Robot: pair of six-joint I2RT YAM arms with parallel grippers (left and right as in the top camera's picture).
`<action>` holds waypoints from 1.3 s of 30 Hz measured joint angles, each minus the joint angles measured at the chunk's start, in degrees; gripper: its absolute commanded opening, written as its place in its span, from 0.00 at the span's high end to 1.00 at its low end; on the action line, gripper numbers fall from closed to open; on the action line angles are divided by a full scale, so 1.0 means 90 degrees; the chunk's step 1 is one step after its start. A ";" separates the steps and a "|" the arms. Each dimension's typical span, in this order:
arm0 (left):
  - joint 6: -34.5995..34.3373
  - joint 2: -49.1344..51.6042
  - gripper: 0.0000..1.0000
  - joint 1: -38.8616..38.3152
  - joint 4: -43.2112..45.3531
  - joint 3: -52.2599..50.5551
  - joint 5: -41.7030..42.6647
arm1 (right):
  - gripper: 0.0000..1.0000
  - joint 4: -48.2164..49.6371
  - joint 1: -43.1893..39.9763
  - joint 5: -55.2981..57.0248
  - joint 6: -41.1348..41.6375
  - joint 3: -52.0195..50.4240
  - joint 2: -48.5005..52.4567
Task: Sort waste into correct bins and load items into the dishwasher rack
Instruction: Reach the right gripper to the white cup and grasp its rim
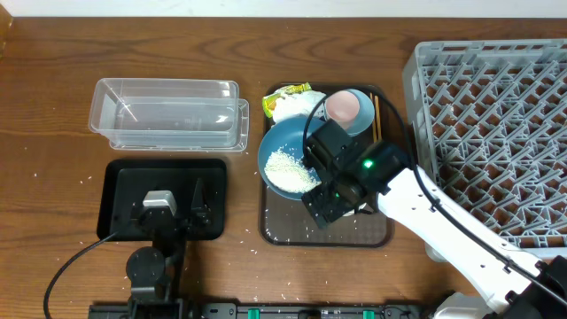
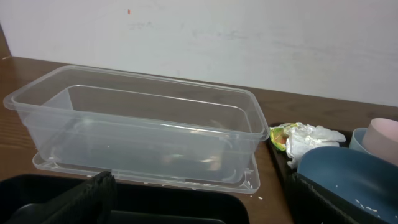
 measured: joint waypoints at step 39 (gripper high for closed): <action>0.0000 0.0000 0.11 -0.0002 0.0000 0.0000 0.0000 | 0.64 0.0738 0.0000 0.0532 0.0185 -0.0505 0.0869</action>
